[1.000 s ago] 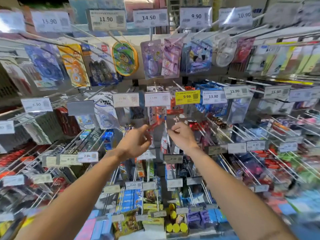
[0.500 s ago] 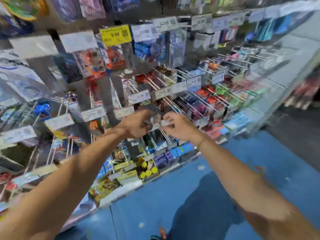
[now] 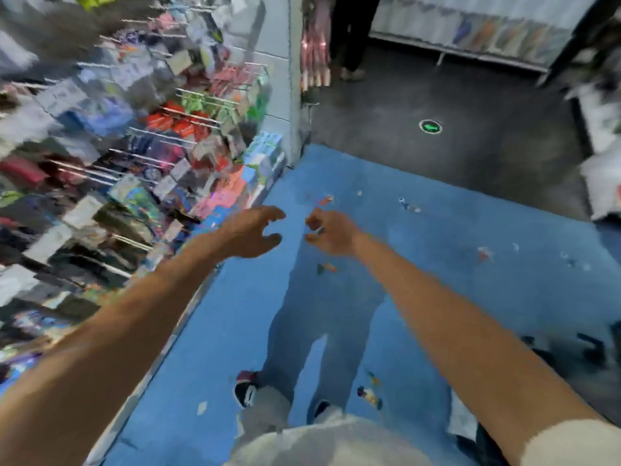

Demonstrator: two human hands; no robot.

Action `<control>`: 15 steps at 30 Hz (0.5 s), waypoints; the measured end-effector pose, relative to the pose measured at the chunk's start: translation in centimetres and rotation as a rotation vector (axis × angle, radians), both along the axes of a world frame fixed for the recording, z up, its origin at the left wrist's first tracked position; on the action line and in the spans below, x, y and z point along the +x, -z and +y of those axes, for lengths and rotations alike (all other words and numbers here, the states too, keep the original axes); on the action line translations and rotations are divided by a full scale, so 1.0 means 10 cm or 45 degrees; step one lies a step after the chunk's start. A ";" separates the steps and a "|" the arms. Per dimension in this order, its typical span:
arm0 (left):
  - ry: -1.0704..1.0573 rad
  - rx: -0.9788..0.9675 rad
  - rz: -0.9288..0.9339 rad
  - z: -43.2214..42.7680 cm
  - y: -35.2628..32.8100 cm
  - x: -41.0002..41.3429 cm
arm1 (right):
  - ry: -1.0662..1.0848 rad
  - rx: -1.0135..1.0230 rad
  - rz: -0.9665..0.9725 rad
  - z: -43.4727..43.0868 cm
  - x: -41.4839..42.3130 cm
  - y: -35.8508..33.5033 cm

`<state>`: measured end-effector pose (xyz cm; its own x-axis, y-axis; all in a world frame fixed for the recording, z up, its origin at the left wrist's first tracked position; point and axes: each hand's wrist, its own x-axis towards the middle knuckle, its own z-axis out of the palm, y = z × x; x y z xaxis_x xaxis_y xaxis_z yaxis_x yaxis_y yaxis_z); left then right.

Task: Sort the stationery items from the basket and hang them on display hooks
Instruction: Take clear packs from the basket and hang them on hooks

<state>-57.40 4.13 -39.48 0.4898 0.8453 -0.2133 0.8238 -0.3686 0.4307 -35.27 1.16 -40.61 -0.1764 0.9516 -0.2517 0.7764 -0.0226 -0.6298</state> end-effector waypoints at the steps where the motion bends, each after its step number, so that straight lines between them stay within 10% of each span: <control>1: 0.068 -0.012 -0.013 -0.02 0.03 0.29 | 0.054 -0.027 -0.048 -0.11 0.27 0.00; 15: 1.104 -0.131 0.048 -0.39 0.06 3.89 | 1.169 -0.070 -0.005 -2.01 2.95 -0.03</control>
